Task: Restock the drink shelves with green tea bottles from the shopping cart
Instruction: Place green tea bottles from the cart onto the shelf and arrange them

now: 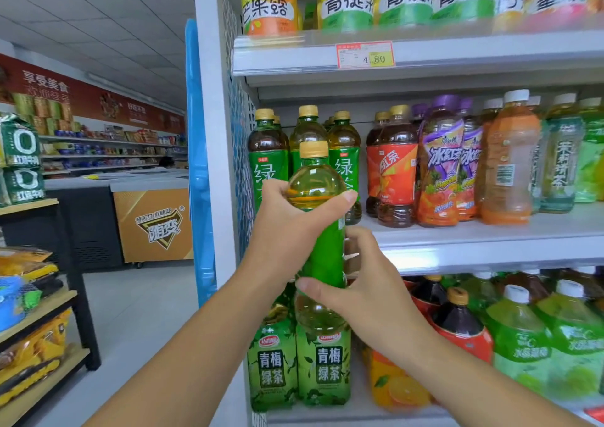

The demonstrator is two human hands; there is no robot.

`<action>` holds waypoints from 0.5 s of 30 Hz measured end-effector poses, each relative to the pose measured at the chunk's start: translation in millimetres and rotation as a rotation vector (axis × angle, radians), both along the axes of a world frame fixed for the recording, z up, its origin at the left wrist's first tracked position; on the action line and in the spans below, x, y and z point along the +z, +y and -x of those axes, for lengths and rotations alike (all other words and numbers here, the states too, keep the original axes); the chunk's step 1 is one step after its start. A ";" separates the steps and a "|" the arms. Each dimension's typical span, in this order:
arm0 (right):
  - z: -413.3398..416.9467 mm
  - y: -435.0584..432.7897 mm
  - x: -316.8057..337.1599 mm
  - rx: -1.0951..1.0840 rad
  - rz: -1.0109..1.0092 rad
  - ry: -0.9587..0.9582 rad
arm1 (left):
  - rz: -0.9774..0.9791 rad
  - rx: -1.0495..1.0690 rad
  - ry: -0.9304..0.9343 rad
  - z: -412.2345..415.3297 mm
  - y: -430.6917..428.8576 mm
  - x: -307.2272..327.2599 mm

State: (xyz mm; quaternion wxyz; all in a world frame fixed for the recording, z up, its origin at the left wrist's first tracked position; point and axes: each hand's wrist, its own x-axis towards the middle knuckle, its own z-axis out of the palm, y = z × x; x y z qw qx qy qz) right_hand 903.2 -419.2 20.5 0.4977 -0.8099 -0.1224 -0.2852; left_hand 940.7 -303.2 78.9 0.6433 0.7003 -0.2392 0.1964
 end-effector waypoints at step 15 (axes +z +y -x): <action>9.2 -22.7 13.5 0.189 -0.056 0.093 | 0.023 -0.219 0.000 -6.2 -2.5 4.8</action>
